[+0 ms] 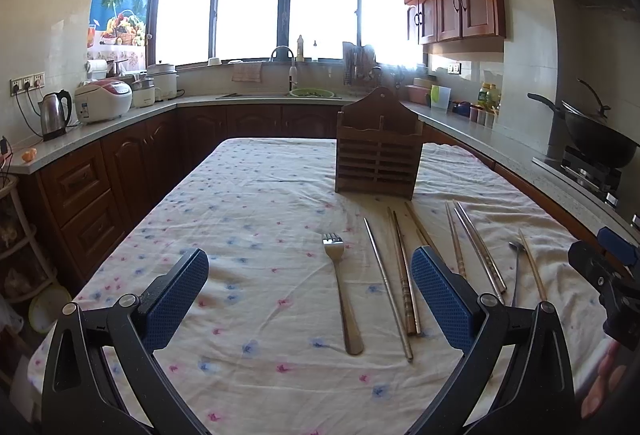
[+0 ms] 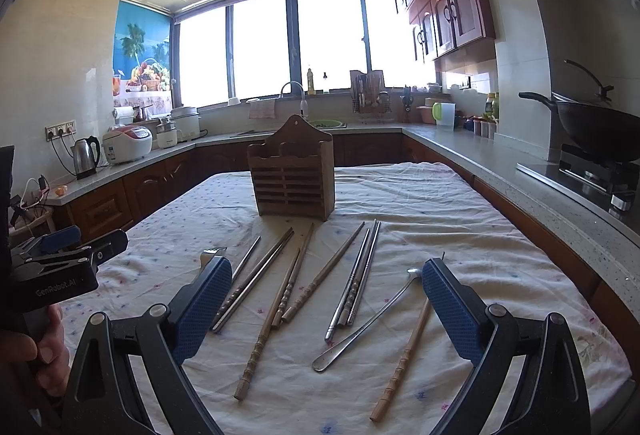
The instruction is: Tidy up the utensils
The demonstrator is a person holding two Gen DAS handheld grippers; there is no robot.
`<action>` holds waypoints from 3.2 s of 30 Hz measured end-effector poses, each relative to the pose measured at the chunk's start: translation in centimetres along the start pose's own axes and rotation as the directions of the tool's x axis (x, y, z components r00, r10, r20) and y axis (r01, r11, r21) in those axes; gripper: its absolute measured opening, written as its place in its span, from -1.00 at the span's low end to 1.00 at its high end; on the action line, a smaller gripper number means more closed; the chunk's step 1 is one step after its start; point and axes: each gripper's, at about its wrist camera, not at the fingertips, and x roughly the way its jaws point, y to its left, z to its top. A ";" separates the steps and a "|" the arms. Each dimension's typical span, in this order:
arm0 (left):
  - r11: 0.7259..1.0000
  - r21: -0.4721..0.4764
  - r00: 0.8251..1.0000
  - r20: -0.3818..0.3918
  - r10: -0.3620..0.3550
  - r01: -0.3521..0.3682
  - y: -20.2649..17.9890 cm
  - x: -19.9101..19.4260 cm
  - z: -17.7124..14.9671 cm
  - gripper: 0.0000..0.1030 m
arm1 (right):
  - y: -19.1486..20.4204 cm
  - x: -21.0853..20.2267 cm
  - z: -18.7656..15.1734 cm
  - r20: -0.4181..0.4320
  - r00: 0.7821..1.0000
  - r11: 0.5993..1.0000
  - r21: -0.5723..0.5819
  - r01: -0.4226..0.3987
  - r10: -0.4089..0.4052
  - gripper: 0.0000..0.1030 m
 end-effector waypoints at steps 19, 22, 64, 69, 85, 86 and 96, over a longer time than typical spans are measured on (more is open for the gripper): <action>1.000 -0.015 0.999 -0.029 -0.016 0.015 0.0 0.8 0.2 1.00 | -0.2 0.3 -0.1 -0.010 1.000 1.000 0.011 -0.005 0.005 0.89; 1.000 -0.023 0.998 -0.052 -0.021 0.020 0.1 1.4 0.3 1.00 | -0.3 0.6 -0.2 -0.019 1.000 1.000 0.017 -0.008 0.008 0.89; 0.901 -0.345 0.747 -0.519 -0.416 0.262 2.1 21.7 1.5 -0.58 | -13.7 16.7 -1.1 -0.460 0.849 0.812 0.581 0.064 0.262 -0.59; 0.897 -0.353 0.754 -0.502 -0.423 0.267 2.6 20.8 1.6 -0.61 | -13.8 16.6 -1.1 -0.441 0.856 0.803 0.594 0.054 0.269 -0.94; 0.865 -0.370 0.812 -0.351 -0.467 0.338 4.4 14.2 6.2 -0.96 | -10.1 12.8 5.3 -0.287 0.904 0.822 0.559 -0.112 0.319 -0.95; 0.865 -0.368 0.819 -0.336 -0.465 0.340 4.6 13.8 6.7 -0.96 | -9.8 12.5 5.9 -0.274 0.907 0.825 0.552 -0.124 0.320 -0.95; 0.851 -0.374 0.857 -0.219 -0.466 0.368 5.6 12.4 10.4 -0.96 | -7.5 12.0 10.2 -0.183 0.944 0.886 0.429 -0.174 0.274 -0.95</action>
